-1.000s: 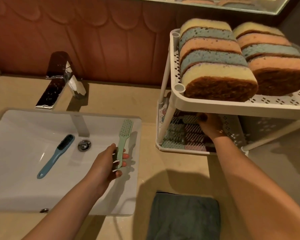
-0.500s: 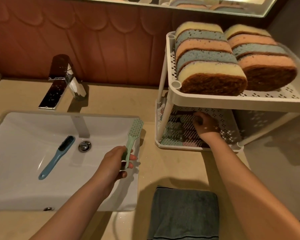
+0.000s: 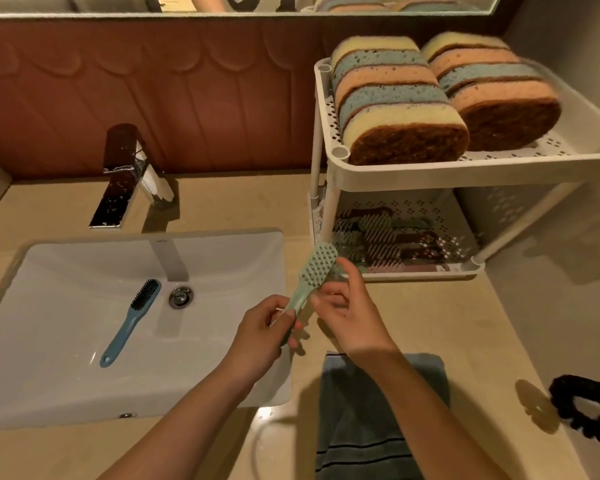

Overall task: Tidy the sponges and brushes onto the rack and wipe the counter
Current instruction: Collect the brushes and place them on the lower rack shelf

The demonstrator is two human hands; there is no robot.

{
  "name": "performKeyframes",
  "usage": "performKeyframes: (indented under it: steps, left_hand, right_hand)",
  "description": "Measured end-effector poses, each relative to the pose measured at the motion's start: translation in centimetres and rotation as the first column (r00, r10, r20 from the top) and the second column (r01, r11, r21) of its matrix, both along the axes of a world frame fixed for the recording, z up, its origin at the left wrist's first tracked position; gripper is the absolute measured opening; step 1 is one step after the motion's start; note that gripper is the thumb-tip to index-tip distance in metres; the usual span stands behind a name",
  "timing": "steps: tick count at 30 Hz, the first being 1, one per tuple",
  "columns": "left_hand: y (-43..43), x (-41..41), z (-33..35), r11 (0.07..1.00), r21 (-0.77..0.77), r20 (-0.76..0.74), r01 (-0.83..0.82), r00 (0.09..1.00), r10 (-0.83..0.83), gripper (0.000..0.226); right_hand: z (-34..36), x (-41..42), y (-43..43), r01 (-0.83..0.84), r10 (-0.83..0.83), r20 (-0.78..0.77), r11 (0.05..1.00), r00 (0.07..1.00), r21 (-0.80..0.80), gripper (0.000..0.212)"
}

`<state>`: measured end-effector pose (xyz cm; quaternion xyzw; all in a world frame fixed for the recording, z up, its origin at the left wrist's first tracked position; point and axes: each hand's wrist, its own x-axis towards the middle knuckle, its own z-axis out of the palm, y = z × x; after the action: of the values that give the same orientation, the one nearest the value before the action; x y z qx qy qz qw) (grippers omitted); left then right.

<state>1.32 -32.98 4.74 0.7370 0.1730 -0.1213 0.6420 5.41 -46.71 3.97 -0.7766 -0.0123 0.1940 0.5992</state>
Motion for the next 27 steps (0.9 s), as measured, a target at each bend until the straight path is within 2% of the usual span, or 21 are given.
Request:
performKeyframes:
  steps: [2,4,6,9,11,13,14,15,17,20,21,23,25,27]
  left_hand:
    - [-0.6,0.3,0.2,0.998,-0.006,0.057,0.057,0.997,-0.056,0.017]
    - [-1.3,0.6,0.3,0.988,0.047,0.089,0.147,0.985,-0.151,0.014]
    - [-1.8,0.9,0.0,0.945,0.2,0.133,0.26,0.948,-0.289,0.013]
    - [-2.2,1.4,-0.1,0.776,0.503,0.152,0.381,0.845,-0.513,0.014]
    - [-2.5,2.1,0.4,0.678,0.595,0.123,0.431,0.786,-0.607,0.009]
    - [-2.9,3.0,1.0,0.626,0.601,0.076,0.497,0.744,-0.664,0.018]
    - [-3.2,3.5,1.4,0.643,0.563,0.059,0.519,0.751,-0.657,0.027]
    - [-3.2,4.0,1.7,0.7,0.505,0.047,0.506,0.793,-0.607,0.034]
    - [-3.0,5.7,2.0,0.811,0.445,0.04,0.379,0.897,-0.441,0.036]
    - [-2.5,7.6,2.1,0.856,0.489,0.111,0.168,0.961,-0.252,0.056]
    - [-2.7,8.2,2.3,0.871,0.48,0.194,0.109,0.954,-0.227,0.058]
    - [-3.2,8.9,2.7,0.901,0.433,0.374,0.029,0.904,-0.208,0.045]
    - [-3.6,9.5,2.6,0.912,0.411,0.457,0.011,0.863,-0.216,0.029]
    - [-3.5,10.3,1.9,0.889,0.456,0.502,-0.03,0.834,-0.229,0.022]
  right_hand:
    - [-0.5,-0.3,0.4,0.134,-0.134,0.001,0.99,0.991,0.053,0.072]
    - [-0.9,-0.5,0.3,0.264,-0.265,-0.009,0.956,0.964,0.126,0.066]
    - [-1.1,-0.5,-0.5,0.36,-0.358,-0.046,0.909,0.932,0.21,0.056]
    - [-1.3,-0.7,-1.7,0.43,-0.427,-0.074,0.861,0.901,0.272,0.047]
    - [-1.3,-0.5,-2.5,0.475,-0.471,-0.095,0.821,0.877,0.317,0.044]
    - [-1.4,-0.1,-3.3,0.522,-0.511,-0.131,0.778,0.849,0.35,0.041]
    - [-1.4,0.3,-3.8,0.547,-0.536,-0.135,0.762,0.833,0.347,0.039]
    - [-1.5,0.6,-4.3,0.561,-0.55,-0.134,0.763,0.825,0.322,0.038]
    - [-1.3,1.5,-5.5,0.558,-0.546,-0.128,0.779,0.828,0.286,0.039]
    - [-0.5,2.7,-7.1,0.455,-0.431,-0.149,0.861,0.89,0.225,0.034]
    - [-0.3,3.1,-7.5,0.419,-0.393,-0.158,0.885,0.906,0.203,0.03]
    - [-0.2,4.0,-7.9,0.363,-0.34,-0.16,0.919,0.927,0.153,0.026]
    - [-0.5,4.9,-8.0,0.345,-0.335,-0.119,0.936,0.935,0.073,0.025]
    - [-0.9,6.3,-8.1,0.352,-0.35,-0.076,0.936,0.933,0.002,0.024]
